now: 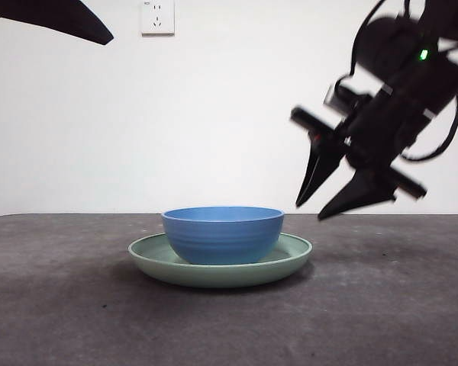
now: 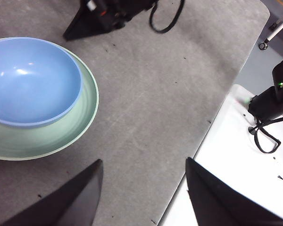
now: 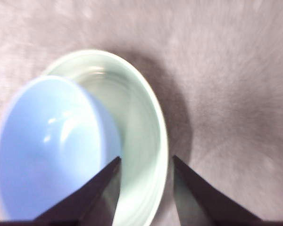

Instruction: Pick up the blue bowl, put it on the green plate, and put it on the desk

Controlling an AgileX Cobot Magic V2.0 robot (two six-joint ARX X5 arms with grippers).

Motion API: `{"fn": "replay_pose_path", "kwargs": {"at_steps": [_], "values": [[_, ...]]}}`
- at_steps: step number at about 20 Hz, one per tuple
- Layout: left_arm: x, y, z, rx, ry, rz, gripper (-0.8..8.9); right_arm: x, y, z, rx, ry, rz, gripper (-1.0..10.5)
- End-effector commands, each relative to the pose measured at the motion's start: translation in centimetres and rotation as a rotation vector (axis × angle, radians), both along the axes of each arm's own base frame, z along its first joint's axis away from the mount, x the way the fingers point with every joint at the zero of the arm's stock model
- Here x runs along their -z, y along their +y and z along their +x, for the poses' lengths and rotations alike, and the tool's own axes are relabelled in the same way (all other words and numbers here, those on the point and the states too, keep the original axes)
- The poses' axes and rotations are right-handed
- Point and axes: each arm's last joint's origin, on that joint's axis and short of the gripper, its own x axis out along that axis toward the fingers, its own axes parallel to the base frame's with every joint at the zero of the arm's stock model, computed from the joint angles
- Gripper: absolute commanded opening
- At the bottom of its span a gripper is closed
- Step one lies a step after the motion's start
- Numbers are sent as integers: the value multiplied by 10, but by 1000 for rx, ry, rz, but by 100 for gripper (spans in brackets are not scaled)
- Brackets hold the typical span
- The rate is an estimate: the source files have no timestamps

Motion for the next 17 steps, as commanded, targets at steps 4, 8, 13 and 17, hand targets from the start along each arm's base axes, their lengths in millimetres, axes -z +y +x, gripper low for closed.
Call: {"fn": "replay_pose_path", "kwargs": {"at_steps": [4,8,13,17], "values": [[-2,-2,1,9,-6,-10,281,-56,-12,-36,-119,-143,-67,170],[-2,-2,1,9,-7,-11,281,-86,-23,-72,-186,-203,-103,169],[-3,-2,1,9,-8,-12,281,-107,-36,-108,-251,-235,-98,169],[-3,-2,1,9,-8,-12,281,-119,-43,-135,-315,-254,-64,169]]}}
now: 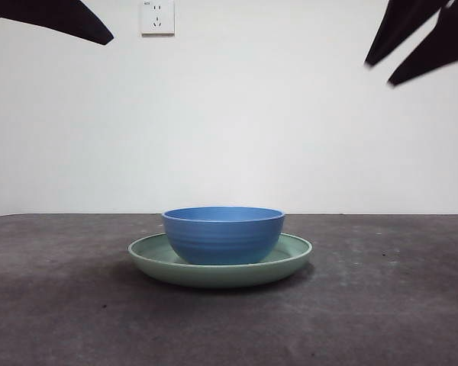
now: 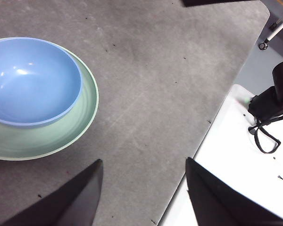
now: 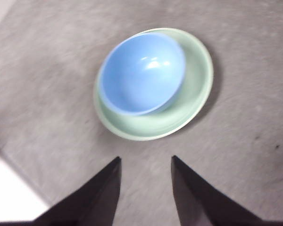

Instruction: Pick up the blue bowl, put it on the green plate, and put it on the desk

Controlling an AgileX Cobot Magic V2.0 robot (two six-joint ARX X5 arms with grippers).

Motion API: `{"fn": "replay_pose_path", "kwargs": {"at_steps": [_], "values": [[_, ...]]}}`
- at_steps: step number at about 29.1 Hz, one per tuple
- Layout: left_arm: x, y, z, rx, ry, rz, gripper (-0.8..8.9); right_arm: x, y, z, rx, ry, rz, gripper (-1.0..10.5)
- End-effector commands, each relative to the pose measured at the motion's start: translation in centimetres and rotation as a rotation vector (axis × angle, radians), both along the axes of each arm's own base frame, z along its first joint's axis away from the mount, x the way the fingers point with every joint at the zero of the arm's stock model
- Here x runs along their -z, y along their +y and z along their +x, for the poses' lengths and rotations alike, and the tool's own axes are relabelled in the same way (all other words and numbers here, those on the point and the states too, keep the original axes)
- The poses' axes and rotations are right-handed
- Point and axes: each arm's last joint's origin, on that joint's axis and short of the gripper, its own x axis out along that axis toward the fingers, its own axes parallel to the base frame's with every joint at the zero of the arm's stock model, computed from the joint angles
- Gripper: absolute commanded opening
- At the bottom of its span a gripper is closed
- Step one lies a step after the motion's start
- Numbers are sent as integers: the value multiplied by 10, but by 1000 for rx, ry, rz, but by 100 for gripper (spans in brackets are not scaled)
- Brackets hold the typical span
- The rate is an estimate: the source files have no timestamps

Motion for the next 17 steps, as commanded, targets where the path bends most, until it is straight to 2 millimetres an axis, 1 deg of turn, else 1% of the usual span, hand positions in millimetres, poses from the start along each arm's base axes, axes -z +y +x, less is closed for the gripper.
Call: {"fn": "replay_pose_path", "kwargs": {"at_steps": [1,5,9,12,17], "values": [[-3,-2,1,9,-8,-11,281,-11,-2,-13,-64,-39,8,169],[-3,-2,1,9,-7,-11,281,-16,-6,-33,-87,-42,11,169],[-3,-2,1,9,-7,-11,281,-18,-9,-49,-120,-42,2,169],[-3,-2,1,9,-7,-11,281,-19,-10,-55,-138,-50,-4,169],[-2,-2,1,9,-7,-11,281,-20,-11,-56,-139,-56,-2,169]]}}
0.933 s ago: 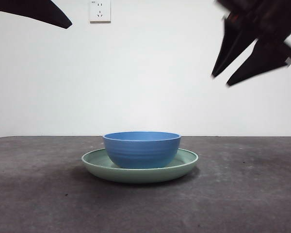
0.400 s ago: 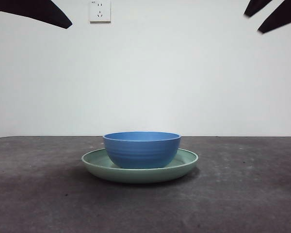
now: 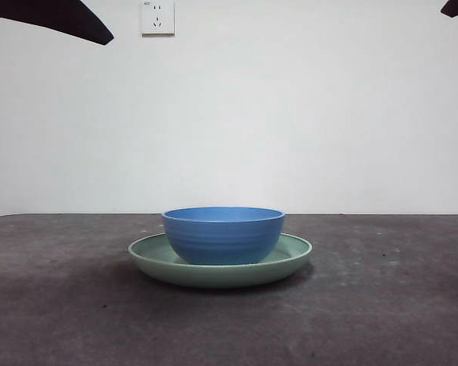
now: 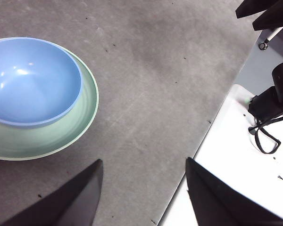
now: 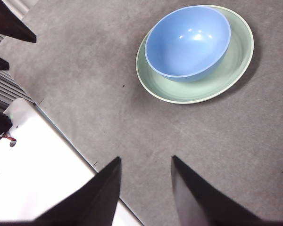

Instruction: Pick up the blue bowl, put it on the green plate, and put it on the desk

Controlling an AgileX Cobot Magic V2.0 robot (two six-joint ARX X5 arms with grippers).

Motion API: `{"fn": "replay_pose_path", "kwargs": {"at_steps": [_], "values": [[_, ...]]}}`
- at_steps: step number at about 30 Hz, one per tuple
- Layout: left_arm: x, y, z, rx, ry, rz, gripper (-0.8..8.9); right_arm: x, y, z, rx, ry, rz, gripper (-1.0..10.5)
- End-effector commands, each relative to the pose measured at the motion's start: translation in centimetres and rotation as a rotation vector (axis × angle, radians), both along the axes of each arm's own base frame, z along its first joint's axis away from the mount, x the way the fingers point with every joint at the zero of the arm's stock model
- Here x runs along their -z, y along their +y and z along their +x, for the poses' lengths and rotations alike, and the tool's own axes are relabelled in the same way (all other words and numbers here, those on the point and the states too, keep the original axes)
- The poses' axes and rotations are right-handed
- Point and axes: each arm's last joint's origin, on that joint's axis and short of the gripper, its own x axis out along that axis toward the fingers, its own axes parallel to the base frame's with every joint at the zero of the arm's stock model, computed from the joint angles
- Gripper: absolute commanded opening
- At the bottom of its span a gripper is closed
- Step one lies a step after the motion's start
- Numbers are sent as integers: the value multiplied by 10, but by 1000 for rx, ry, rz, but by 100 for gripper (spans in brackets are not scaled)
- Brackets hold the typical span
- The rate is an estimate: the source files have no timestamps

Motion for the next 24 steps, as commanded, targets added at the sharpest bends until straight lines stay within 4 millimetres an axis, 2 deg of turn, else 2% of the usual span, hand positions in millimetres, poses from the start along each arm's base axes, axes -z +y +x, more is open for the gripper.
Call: {"fn": "replay_pose_path", "kwargs": {"at_steps": [1,9,11,13,14,24], "values": [[-3,-2,1,9,-7,-11,281,-5,2,1,-19,-27,4,169],[-2,-2,1,9,-6,-10,270,-5,2,1,-19,-27,3,163],[-2,-2,0,9,-5,-10,194,-5,2,1,-21,-24,2,100],[-2,-2,0,9,-5,-9,50,-5,2,0,-25,-25,-1,8],[-2,-2,0,9,-4,-9,2,-5,2,0,-29,-29,-4,9],[-3,-2,1,9,-8,-11,10,-6,2,1,-30,-44,0,9]]}}
